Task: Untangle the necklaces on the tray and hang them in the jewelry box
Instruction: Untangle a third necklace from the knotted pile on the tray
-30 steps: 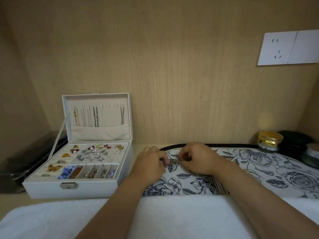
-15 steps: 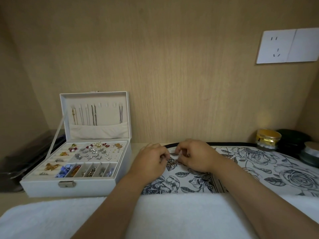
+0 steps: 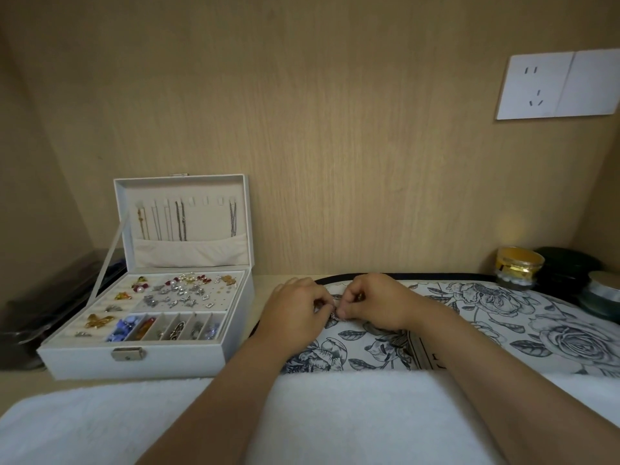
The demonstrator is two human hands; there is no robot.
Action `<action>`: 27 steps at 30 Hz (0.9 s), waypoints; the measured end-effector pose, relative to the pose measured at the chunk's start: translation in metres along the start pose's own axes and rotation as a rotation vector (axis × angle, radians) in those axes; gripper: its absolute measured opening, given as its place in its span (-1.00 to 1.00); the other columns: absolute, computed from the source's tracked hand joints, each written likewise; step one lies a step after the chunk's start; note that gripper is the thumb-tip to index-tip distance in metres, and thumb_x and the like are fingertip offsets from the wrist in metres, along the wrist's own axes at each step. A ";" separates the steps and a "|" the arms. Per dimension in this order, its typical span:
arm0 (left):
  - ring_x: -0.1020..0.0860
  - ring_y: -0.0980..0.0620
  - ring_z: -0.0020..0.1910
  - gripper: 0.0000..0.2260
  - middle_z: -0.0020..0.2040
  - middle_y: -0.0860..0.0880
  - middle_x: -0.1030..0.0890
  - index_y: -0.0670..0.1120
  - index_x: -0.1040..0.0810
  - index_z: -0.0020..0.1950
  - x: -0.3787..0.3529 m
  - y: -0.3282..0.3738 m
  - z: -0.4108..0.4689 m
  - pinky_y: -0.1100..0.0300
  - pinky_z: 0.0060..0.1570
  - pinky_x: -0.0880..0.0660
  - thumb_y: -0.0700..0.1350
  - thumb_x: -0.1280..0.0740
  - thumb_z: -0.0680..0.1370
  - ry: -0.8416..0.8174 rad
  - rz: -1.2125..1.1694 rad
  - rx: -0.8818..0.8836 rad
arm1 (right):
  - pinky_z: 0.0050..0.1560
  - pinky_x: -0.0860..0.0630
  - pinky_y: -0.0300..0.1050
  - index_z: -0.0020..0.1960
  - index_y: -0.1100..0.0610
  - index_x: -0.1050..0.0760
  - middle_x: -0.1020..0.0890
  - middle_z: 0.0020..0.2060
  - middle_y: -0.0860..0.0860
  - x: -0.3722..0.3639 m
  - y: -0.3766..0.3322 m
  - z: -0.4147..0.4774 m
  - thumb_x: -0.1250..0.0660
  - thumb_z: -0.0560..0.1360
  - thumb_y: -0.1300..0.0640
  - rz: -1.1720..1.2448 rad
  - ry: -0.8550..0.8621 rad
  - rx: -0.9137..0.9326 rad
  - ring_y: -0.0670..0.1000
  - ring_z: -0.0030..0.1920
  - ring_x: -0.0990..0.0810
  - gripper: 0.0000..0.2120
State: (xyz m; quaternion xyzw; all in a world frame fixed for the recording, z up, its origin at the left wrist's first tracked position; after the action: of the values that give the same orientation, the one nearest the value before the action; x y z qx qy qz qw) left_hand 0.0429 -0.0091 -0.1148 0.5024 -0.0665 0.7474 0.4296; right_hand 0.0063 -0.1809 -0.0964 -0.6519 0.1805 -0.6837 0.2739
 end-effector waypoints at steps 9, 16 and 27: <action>-0.48 0.03 -0.29 -0.84 -0.28 0.07 -0.61 -0.09 -0.53 -0.06 0.005 0.005 0.002 0.21 -0.28 -0.40 -0.12 -0.21 0.66 0.039 -0.824 0.447 | -0.07 -0.47 -0.16 -0.13 0.06 -0.56 -0.61 -0.27 0.00 0.002 -0.004 -0.001 -0.26 0.64 0.03 0.425 0.043 -0.095 -0.10 -0.24 -0.57 -0.78; -0.31 0.11 -0.49 -0.88 -0.44 0.10 -0.43 0.00 -0.49 -0.05 0.006 0.003 0.000 0.23 -0.48 -0.25 -0.06 -0.22 0.65 0.052 -0.710 0.427 | 0.03 -0.53 0.03 -0.02 0.18 -0.48 -0.64 -0.19 -0.01 0.001 -0.007 0.001 -0.11 0.69 0.05 0.556 0.110 -0.134 0.02 -0.23 -0.65 -0.73; -0.53 0.03 -0.35 -0.88 -0.29 0.08 -0.57 0.04 -0.47 0.07 0.020 -0.004 -0.001 0.12 -0.37 -0.47 0.01 -0.16 0.66 0.212 0.094 0.252 | -0.34 -0.43 -0.22 -0.03 0.05 -0.47 -0.54 -0.28 -0.01 -0.003 0.003 0.005 -0.23 0.65 0.14 0.302 0.156 -0.048 -0.12 -0.40 -0.47 -0.90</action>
State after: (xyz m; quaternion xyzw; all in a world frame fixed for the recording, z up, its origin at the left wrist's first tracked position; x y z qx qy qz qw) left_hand 0.0426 0.0057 -0.1008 0.4670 0.0501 0.8179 0.3322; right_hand 0.0115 -0.1809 -0.1004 -0.5686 0.3137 -0.6787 0.3430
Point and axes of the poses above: each hand's wrist, its own z-axis towards the middle knuckle, its own x-axis out of the back of the hand, y = z × x, the point moved 2 cm from there along z, towards the middle knuckle
